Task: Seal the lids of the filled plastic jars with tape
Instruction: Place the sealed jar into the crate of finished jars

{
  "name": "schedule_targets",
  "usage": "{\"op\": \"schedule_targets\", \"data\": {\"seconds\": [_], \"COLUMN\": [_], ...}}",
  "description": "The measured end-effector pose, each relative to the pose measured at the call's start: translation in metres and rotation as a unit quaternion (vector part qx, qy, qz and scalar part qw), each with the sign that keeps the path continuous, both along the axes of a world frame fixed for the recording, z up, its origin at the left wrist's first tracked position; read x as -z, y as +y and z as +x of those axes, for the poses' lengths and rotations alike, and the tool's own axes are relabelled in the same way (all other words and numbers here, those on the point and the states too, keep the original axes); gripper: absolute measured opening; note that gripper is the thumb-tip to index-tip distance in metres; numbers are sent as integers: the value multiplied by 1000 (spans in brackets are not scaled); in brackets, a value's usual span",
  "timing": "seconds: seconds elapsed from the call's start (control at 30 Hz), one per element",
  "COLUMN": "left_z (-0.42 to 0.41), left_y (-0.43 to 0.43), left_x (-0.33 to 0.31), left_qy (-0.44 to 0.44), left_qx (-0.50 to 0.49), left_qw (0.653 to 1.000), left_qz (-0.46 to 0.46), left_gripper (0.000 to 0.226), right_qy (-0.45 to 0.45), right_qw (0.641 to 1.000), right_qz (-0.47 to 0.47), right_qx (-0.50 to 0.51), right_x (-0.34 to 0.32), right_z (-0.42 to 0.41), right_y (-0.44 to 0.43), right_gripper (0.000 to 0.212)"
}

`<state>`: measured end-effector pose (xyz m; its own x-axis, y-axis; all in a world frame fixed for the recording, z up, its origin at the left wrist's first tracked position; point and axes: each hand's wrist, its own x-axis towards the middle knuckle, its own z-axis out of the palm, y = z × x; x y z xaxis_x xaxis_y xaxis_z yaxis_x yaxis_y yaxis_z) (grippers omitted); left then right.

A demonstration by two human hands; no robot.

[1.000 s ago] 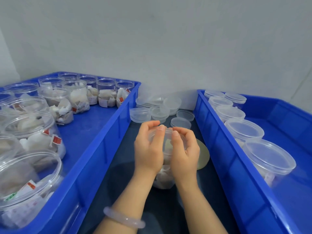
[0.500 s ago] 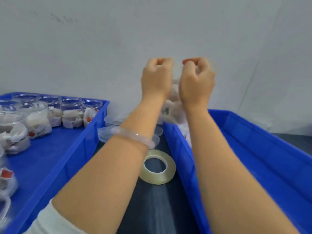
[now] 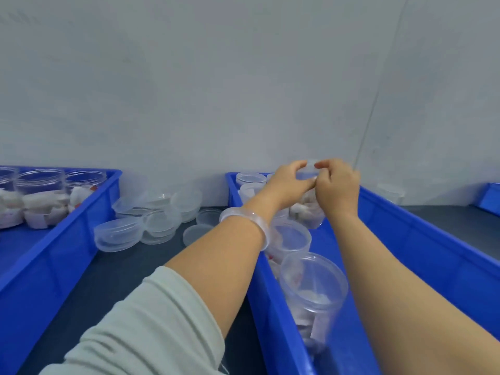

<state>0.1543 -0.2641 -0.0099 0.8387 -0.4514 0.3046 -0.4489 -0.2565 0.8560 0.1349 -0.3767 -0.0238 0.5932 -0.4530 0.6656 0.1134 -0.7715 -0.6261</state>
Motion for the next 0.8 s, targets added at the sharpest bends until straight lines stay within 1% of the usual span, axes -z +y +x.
{"op": "schedule_targets", "data": {"seconds": [0.03,0.07,0.1,0.13,0.17,0.2,0.23,0.33,0.4,0.43,0.5,0.53,0.6,0.63,0.67,0.7,0.77,0.8], "left_z": [6,11,15,18,20,23,24,23,22,22,21,21,22,23,24,25,26,26], "left_y": [-1,-2,-2,-3,-5,-6,-7,-7,-5,-4,-2,0,4,7,10,13,22,29], "left_x": [8,17,25,32,37,40,40,41,40,40,40,40,41,41,41,40,37,35], "left_qy": [-11,-33,-58,-82,-107,-125,-136,-141,-137,-142,-152,-146,-126,-121,-120,-123,-134,-140], "left_qx": [-7,-17,-28,-41,-57,-73,-89,-103,-104,-110,-125,-126,-108,-95,-85,-78,-76,-81], "left_qw": [999,991,974,951,929,916,910,904,907,908,907,907,907,908,910,912,913,912], "left_qz": [52,126,215,297,350,375,381,390,385,378,371,375,388,391,388,383,377,378], "left_gripper": [58,54,47,41,38,38,39,35,33,33,39,42,41,41,41,42,46,48], "right_qy": [24,59,102,146,177,193,205,252,234,218,203,221,292,331,366,397,433,440], "right_qw": [1000,997,992,985,978,974,970,957,954,956,959,950,915,900,894,893,891,888], "right_qz": [20,49,76,88,88,91,96,90,114,125,157,179,204,192,154,95,-34,-83], "right_qx": [1,-4,-17,-38,-61,-81,-94,-109,-151,-151,-121,-129,-190,-208,-206,-188,-131,-105], "right_x": [9,19,28,35,41,42,42,45,48,50,52,52,53,52,48,43,32,25], "right_z": [4,7,10,12,15,17,19,20,20,19,18,17,16,14,14,14,16,17], "right_y": [-4,-6,-7,-9,-10,-11,-10,-11,-11,-11,-14,-17,-19,-18,-16,-14,-6,-3], "right_gripper": [26,24,23,21,19,17,18,31,35,37,44,50,63,67,70,69,57,52]}}
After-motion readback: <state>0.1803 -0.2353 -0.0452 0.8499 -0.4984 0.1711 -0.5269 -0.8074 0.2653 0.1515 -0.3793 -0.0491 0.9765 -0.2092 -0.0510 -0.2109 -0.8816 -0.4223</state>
